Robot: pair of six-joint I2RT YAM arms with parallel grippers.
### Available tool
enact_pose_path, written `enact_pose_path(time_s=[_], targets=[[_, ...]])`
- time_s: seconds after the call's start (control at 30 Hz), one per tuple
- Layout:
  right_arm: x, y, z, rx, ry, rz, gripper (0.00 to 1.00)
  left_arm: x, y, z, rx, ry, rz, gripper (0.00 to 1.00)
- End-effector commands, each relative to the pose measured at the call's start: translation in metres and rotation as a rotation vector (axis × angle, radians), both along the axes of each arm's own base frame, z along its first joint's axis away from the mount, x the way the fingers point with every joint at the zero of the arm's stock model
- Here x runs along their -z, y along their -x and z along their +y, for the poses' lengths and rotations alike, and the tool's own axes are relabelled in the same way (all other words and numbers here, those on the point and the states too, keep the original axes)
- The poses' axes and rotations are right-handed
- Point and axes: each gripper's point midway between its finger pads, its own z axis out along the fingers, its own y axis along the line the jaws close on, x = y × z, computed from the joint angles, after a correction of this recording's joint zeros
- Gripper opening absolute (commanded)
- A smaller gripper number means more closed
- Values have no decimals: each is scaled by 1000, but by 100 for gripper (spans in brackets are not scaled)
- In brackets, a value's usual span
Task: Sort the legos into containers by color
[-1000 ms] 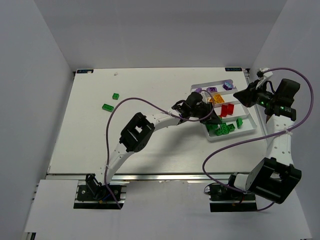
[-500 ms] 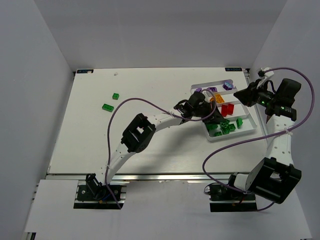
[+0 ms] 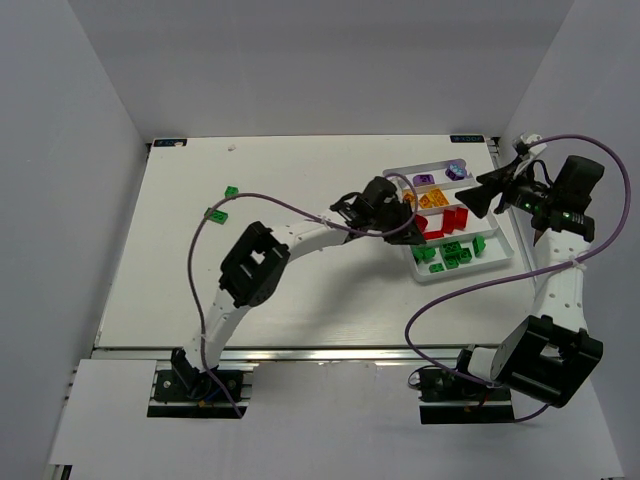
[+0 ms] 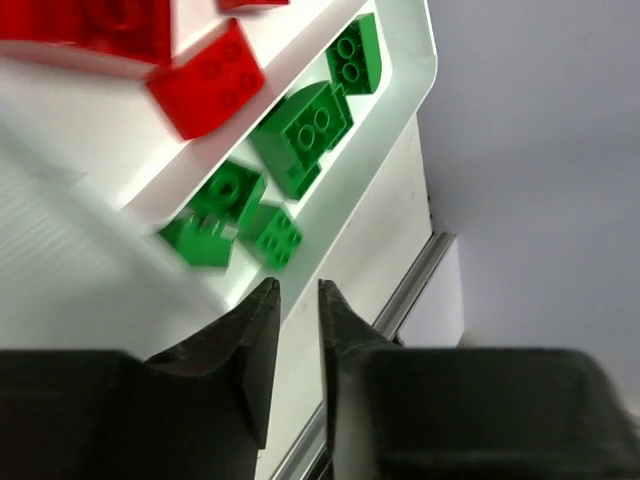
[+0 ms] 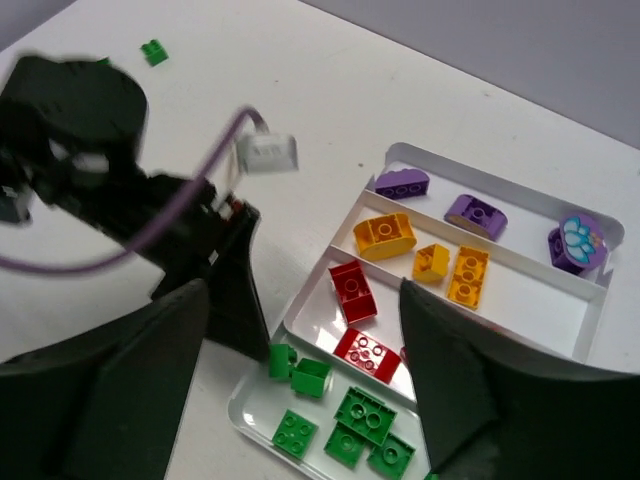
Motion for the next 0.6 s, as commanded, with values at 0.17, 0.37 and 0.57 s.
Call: enact_pose_path(time_s=[0.17,0.37,0.57], targets=[[-13,34,42,-353,-94,-112,89,-107,-54,141,-268,3,-221,16],[23,38,72,-473,78,-106,87,-74,-62,273,-540,-185,-165,53],[67,33,94,-459,177,88,31,-45,-58,398,-854,-296,-75,85]])
